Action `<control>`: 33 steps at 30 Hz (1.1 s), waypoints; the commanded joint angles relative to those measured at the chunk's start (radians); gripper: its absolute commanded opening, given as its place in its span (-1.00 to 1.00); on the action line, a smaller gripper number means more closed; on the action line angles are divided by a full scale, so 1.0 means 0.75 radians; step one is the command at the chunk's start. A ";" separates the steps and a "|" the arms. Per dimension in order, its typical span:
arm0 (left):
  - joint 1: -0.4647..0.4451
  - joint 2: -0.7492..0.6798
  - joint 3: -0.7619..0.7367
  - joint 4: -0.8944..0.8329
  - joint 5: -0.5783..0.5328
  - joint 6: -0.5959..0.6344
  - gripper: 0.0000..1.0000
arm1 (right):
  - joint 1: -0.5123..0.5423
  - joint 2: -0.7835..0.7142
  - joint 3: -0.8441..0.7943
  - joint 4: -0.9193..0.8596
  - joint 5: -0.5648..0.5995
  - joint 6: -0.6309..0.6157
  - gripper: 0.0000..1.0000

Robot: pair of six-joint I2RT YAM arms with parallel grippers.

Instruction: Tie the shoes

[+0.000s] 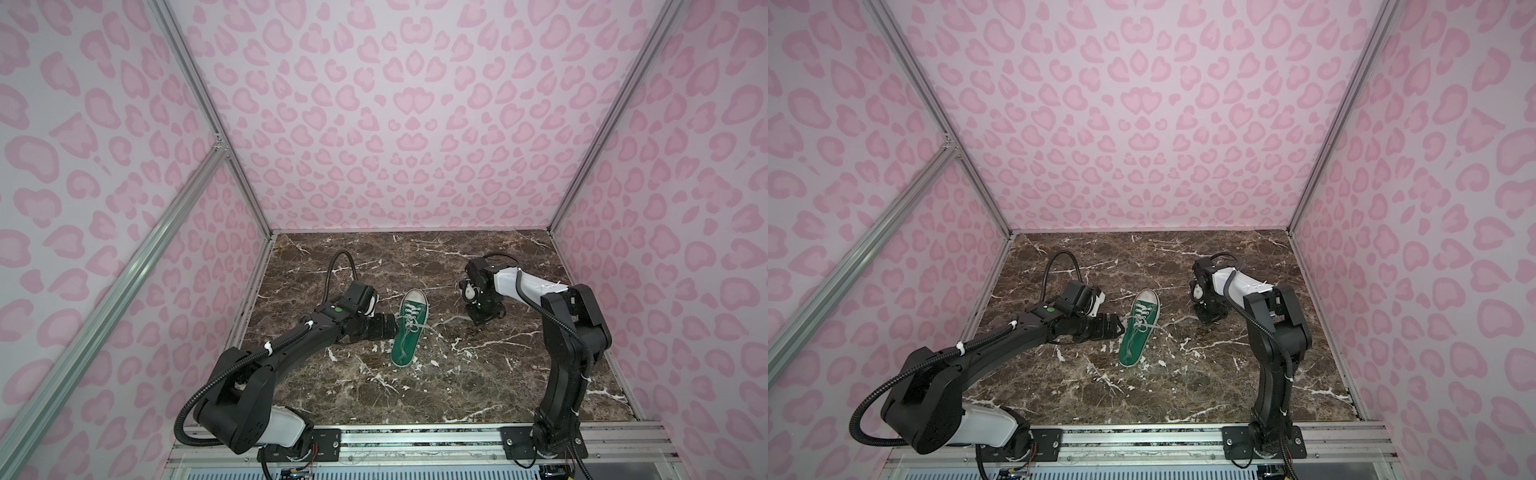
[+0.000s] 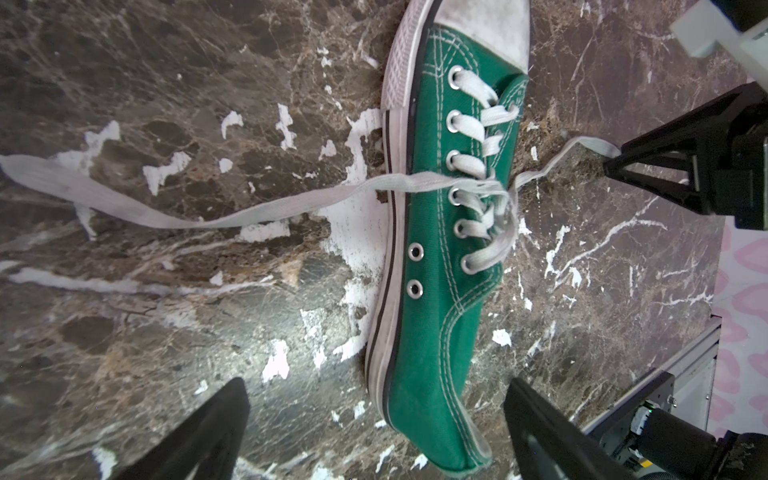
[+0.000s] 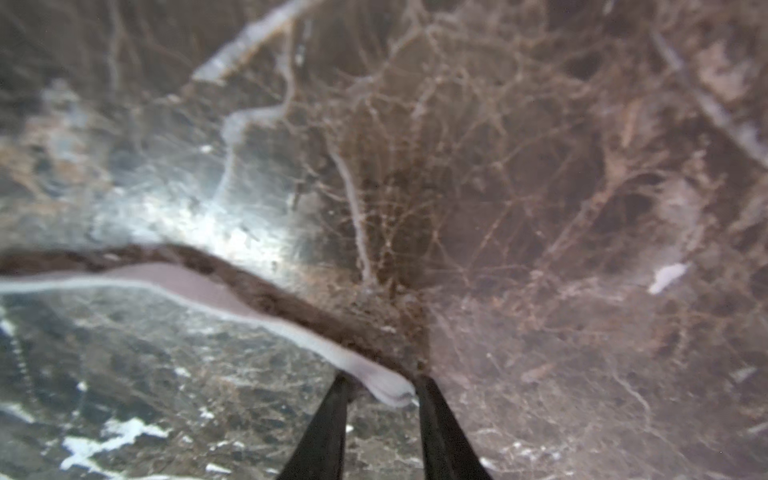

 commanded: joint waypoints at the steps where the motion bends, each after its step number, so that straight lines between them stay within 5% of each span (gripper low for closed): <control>1: 0.002 -0.016 -0.009 0.023 -0.014 -0.006 0.95 | 0.007 -0.026 -0.009 0.019 0.008 -0.016 -0.25; 13: 0.000 -0.017 -0.009 0.016 -0.016 -0.006 0.95 | 0.004 0.071 0.019 -0.009 0.036 -0.003 -0.25; 24: 0.000 -0.024 -0.033 0.020 -0.006 -0.014 0.95 | 0.004 0.051 -0.035 -0.016 0.055 0.129 -0.91; 33: -0.013 -0.056 -0.048 0.014 -0.014 -0.014 0.95 | 0.020 -0.190 -0.237 0.199 -0.442 0.476 -0.98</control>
